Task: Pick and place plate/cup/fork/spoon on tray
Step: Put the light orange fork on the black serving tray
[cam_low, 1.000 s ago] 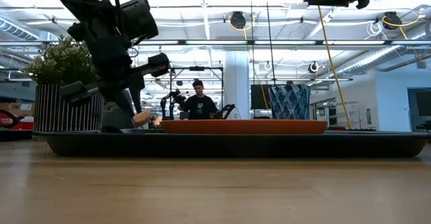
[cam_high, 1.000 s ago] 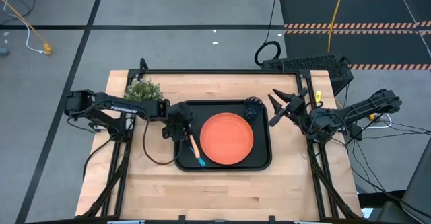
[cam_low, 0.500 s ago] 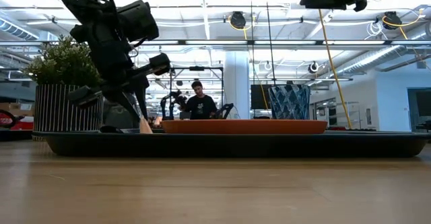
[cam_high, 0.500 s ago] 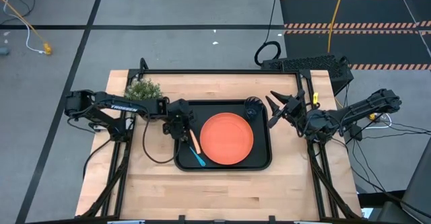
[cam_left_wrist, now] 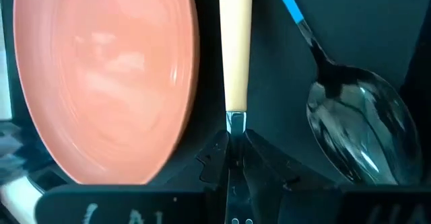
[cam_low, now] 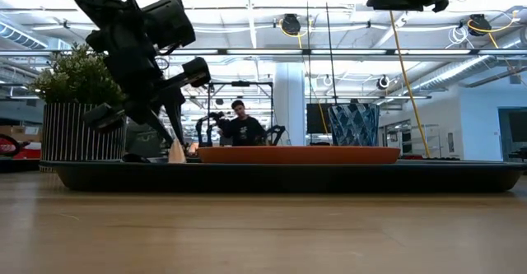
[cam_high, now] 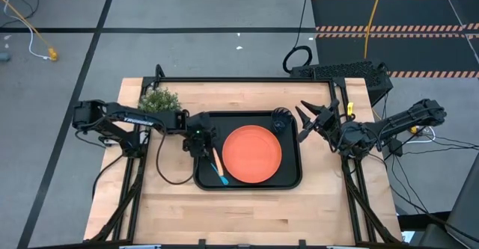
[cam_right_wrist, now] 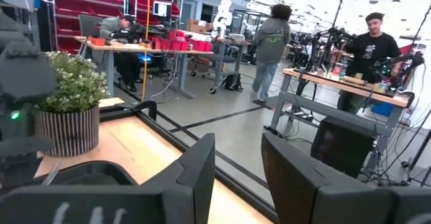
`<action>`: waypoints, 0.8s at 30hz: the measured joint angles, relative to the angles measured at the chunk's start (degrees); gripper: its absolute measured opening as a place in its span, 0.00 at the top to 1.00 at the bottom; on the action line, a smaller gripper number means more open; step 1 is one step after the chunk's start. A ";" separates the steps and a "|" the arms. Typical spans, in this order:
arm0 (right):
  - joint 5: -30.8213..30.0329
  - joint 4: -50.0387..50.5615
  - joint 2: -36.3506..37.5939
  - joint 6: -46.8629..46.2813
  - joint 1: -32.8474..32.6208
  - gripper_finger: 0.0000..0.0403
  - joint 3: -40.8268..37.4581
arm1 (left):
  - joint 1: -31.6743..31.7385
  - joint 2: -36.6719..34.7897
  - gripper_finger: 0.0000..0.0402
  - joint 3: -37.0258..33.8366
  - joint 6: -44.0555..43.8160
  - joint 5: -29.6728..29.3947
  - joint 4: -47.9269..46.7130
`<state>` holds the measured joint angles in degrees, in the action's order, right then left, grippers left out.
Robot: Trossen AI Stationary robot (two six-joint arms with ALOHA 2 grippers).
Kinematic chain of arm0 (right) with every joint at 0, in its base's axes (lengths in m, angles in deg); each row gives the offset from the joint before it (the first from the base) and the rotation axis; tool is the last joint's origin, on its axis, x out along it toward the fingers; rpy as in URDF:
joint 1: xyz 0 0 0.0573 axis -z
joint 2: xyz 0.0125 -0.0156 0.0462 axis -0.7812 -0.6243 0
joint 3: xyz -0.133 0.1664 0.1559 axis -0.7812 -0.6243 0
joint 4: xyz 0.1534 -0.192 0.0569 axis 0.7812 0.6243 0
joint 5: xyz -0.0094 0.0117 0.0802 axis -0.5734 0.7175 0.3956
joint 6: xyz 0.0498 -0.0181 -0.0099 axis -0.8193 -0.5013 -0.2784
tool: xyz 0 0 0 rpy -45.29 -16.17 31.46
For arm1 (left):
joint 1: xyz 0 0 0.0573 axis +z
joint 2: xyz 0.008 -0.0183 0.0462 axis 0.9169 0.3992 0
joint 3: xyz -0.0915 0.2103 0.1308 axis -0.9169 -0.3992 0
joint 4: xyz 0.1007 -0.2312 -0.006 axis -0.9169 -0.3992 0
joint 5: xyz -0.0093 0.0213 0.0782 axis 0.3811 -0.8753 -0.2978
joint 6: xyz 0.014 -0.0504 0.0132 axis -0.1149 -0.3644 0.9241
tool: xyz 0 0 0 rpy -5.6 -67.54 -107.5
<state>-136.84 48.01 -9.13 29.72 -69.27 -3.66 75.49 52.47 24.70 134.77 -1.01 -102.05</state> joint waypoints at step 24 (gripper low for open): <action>0.02 -0.30 0.00 0.13 1.44 0.72 0.00 | -2.76 3.97 0.92 -0.05 3.88 0.61 5.41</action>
<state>-136.82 47.71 -9.13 29.84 -67.84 -3.66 72.74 56.45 24.65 138.64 -0.40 -96.65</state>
